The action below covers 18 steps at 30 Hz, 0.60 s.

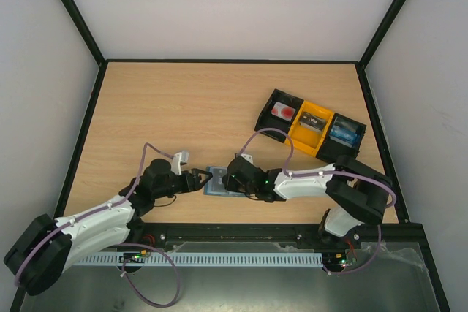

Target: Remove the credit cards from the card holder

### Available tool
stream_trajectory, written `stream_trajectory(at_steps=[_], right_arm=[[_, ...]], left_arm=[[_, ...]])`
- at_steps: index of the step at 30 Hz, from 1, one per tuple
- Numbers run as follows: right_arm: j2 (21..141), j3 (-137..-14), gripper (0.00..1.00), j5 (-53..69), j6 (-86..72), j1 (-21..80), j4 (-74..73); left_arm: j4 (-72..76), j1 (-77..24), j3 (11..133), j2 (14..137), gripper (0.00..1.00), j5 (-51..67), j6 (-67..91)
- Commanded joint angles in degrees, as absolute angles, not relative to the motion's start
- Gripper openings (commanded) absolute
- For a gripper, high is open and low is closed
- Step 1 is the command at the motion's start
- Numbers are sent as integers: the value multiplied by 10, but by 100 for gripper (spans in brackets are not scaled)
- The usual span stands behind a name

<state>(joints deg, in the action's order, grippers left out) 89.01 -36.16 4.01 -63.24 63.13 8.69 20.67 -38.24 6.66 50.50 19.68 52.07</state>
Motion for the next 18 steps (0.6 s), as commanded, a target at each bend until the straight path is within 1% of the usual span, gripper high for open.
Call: stream_trajectory(at_steps=[1, 5, 8, 12, 18], right_arm=[[912, -372, 22, 3, -634, 634, 74], [923, -362, 16, -16, -630, 634, 66], [939, -352, 10, -8, -627, 634, 81], [955, -335, 2, 11, -632, 634, 118], [957, -318, 2, 22, -636, 634, 153]], left_arm=[[219, -375, 68, 505, 73, 224, 505], [244, -374, 59, 518, 73, 226, 527], [290, -374, 45, 529, 73, 241, 551], [310, -374, 48, 547, 72, 246, 562], [312, -374, 61, 583, 72, 239, 554]])
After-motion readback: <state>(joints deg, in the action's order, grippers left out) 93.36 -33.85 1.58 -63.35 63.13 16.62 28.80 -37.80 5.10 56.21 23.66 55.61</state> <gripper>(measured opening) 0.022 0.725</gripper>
